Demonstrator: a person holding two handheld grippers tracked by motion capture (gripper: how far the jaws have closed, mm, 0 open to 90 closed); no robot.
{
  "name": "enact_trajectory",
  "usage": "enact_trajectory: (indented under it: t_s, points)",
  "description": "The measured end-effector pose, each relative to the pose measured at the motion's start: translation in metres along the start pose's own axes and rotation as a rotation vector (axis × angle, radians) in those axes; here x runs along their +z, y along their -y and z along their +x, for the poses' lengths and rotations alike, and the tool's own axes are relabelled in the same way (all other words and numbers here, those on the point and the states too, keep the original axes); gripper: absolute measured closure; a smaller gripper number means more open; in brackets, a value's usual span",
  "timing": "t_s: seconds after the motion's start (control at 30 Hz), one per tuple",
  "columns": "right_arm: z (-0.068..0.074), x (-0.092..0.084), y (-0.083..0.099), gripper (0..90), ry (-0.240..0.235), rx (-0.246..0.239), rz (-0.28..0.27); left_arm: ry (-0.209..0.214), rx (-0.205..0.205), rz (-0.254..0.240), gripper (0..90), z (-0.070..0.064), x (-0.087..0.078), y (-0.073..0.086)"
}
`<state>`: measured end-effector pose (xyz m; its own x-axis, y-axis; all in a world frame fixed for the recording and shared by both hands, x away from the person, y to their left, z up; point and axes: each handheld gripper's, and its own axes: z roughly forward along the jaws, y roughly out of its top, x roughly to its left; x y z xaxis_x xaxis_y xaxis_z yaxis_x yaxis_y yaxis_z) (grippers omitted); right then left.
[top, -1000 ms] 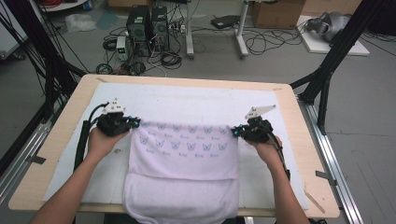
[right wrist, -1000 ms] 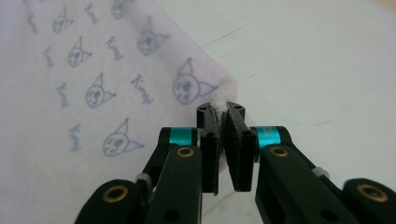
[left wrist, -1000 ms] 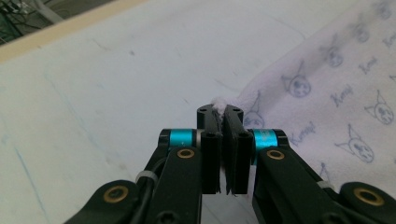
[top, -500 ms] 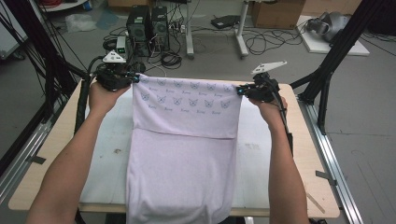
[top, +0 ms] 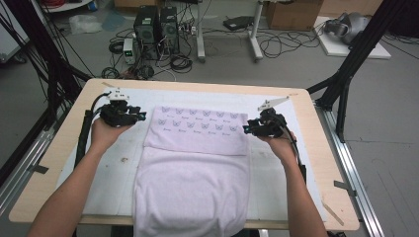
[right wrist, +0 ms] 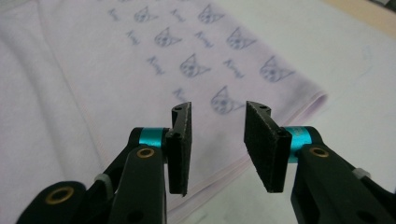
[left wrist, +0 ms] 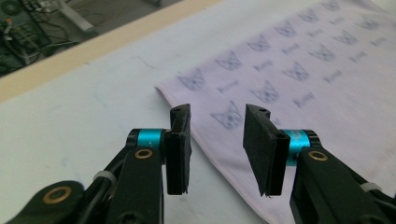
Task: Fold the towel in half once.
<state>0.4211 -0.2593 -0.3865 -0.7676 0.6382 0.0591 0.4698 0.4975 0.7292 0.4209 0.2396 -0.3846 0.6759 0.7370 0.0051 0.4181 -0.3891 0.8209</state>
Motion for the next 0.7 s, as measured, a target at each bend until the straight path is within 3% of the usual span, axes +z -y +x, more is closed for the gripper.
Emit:
enact_trajectory:
  t_s: [0.2, 0.37, 0.53, 0.57, 0.6, 0.7]
  points:
    - [0.015, 0.004, 0.024, 64.8, -0.051, -0.004, -0.030, 0.104, 0.035, 0.017, 68.3, -0.018, 0.004, 0.028]
    - [0.024, 0.011, 0.040, 64.8, -0.084, -0.005, -0.039, 0.148, 0.045, 0.031, 69.9, -0.024, 0.011, 0.042]
    - [0.027, 0.025, 0.045, 63.7, -0.112, -0.003, 0.035, 0.187, 0.087, 0.111, 68.0, -0.034, 0.025, 0.048]
    - [0.029, 0.029, 0.045, 63.9, -0.105, -0.017, 0.056, 0.180, 0.100, 0.130, 67.7, -0.037, 0.029, 0.049]
    - [0.031, 0.032, 0.045, 65.0, -0.093, -0.033, 0.060, 0.162, 0.116, 0.115, 66.9, -0.040, 0.029, 0.050]
    - [0.032, 0.032, 0.044, 74.6, -0.072, -0.039, 0.064, 0.124, 0.115, 0.116, 80.1, -0.040, 0.028, 0.050]
